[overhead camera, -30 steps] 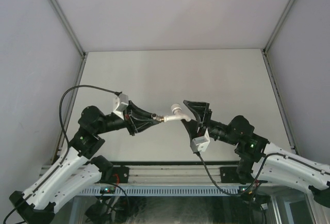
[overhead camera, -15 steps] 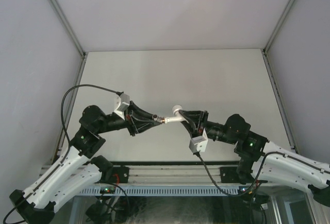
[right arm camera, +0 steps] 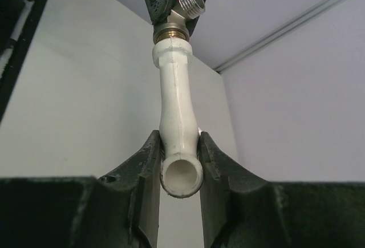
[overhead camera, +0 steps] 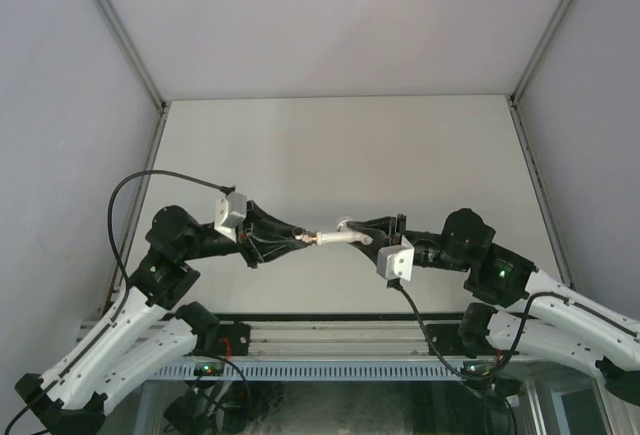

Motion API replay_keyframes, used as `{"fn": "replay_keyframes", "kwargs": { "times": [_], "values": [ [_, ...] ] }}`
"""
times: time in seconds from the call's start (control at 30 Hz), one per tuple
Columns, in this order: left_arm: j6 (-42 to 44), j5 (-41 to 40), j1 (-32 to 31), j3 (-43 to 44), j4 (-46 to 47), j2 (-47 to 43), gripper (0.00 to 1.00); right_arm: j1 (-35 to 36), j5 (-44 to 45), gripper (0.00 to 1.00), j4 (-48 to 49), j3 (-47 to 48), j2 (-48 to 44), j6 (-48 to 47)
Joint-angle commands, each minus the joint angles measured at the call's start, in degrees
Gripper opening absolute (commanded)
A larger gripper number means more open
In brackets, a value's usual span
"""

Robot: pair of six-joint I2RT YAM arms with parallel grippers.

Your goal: Install the water faucets

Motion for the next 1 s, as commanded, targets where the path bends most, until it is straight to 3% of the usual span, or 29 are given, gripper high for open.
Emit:
{"fn": "replay_keyframes", "kwargs": {
  "times": [0.0, 0.43, 0.97],
  "values": [
    [6.6, -1.4, 0.1, 2.3, -0.6, -0.4, 0.00, -1.5, -10.5, 0.00, -0.1, 4.1, -0.2, 10.3],
    [14.3, -2.4, 0.0, 0.3, -1.2, -0.6, 0.00, -7.9, -22.6, 0.00, 5.7, 4.8, 2.6, 35.6],
    [19.2, -5.1, 0.0, -0.6, -5.2, -3.5, 0.00, -10.7, -21.1, 0.00, 13.5, 4.8, 7.8, 69.7]
  ]
}}
